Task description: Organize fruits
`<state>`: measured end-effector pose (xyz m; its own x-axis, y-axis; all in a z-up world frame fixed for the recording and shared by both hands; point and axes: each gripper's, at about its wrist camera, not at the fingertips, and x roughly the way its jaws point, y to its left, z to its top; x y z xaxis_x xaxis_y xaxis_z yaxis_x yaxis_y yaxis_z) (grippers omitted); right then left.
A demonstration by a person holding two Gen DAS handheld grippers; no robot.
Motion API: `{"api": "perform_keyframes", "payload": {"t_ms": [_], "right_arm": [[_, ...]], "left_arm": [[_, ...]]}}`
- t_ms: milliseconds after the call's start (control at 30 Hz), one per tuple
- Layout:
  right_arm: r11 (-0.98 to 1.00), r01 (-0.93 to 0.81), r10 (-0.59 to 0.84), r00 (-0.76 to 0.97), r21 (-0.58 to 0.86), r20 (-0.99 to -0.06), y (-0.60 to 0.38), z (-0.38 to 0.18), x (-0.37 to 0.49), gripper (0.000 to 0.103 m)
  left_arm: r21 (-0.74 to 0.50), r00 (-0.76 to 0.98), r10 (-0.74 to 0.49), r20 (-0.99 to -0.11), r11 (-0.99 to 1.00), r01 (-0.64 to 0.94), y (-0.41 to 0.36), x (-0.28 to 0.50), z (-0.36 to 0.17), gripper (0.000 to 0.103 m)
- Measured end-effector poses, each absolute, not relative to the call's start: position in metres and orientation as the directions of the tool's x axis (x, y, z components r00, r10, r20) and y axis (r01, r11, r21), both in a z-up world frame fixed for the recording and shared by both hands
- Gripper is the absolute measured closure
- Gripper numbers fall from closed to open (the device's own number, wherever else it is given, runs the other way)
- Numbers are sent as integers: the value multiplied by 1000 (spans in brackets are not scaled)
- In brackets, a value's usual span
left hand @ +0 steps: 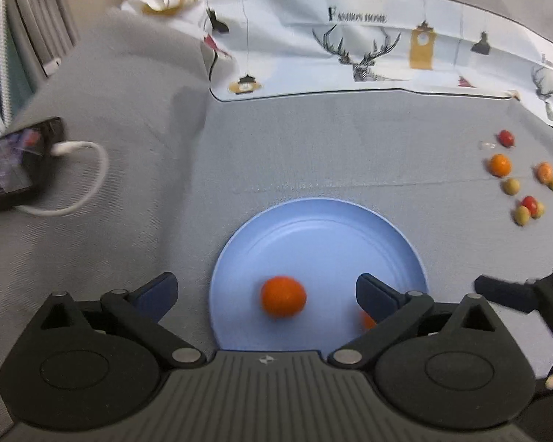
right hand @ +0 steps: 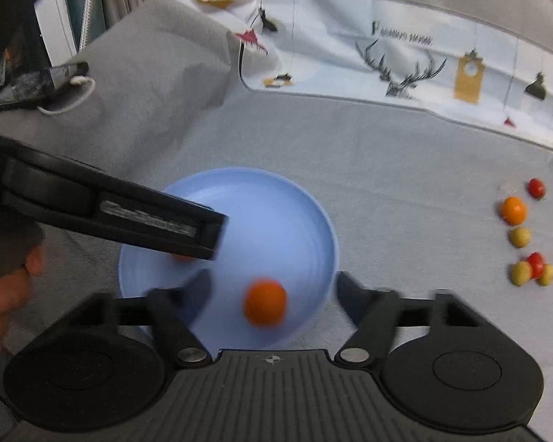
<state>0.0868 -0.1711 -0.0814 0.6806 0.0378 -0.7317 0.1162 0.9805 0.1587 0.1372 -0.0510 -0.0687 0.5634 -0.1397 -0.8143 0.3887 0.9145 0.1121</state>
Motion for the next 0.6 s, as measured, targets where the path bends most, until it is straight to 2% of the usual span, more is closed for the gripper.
{"api": "perform_keyframes", "payload": {"t_ms": [200, 367, 600], "right_arm": [[974, 127, 62, 655, 190, -753, -165, -59, 32, 11], [978, 125, 35, 689, 167, -724, -152, -37, -5, 3], [982, 136, -14, 747, 132, -665, -145, -15, -36, 2]], "left_arm": [[100, 538, -134, -833, 918, 383, -25, 74, -50, 1], [71, 528, -133, -839, 935, 349, 0, 31, -40, 0], [74, 585, -137, -799, 944, 322, 14, 7, -10, 0]]}}
